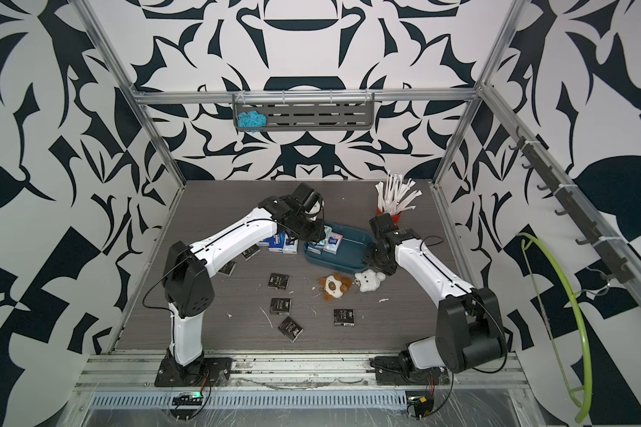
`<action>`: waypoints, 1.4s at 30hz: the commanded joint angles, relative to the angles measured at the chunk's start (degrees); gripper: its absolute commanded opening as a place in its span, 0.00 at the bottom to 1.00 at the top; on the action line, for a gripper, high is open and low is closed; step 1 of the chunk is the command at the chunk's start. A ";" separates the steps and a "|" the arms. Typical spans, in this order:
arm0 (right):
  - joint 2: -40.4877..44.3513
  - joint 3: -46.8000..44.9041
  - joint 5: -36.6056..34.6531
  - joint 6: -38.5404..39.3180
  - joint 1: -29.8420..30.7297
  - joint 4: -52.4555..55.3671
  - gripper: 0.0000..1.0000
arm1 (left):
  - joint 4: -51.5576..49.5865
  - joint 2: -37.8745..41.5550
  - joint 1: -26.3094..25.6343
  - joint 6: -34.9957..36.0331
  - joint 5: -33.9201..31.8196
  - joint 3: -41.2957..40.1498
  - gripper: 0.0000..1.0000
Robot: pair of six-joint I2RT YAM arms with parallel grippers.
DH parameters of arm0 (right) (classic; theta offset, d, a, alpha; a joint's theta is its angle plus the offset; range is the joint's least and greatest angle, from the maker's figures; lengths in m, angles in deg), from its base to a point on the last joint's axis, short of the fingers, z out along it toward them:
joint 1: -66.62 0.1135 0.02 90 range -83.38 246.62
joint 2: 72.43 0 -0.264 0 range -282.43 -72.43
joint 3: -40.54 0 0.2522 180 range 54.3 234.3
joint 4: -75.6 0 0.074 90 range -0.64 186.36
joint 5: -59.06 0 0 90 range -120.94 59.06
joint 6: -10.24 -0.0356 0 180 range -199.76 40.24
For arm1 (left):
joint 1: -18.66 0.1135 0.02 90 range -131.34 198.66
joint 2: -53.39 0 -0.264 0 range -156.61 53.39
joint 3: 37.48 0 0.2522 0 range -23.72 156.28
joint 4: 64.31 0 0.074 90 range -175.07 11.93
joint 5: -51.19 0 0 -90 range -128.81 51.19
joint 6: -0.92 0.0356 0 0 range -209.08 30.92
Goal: Put the pocket tissues into the storage box
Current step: Place the pocket tissues in the storage box.
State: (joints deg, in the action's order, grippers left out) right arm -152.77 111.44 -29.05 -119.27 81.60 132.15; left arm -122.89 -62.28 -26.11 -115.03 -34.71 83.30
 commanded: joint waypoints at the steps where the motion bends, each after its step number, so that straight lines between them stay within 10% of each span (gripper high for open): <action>1: 2.91 0.33 -0.23 -0.63 0.22 1.95 0.58 | 0.04 -4.20 -0.83 1.35 0.37 5.54 0.25; 27: -1.40 11.57 0.23 4.12 0.13 5.61 0.59 | -8.16 -23.92 -1.28 2.66 -3.80 24.66 0.35; 35: -2.45 13.43 1.07 4.79 0.22 6.49 0.60 | -9.28 -22.33 -1.32 1.77 -5.68 24.42 0.65; 42: -3.08 16.71 -2.28 5.50 5.71 8.98 0.61 | -7.26 -16.75 -1.06 0.82 -5.58 21.38 0.69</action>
State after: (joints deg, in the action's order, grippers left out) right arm -155.83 124.62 -29.22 -114.92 84.51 139.14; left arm -130.19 -83.94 -27.20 -113.70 -39.71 105.86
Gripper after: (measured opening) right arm 0.610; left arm 0.692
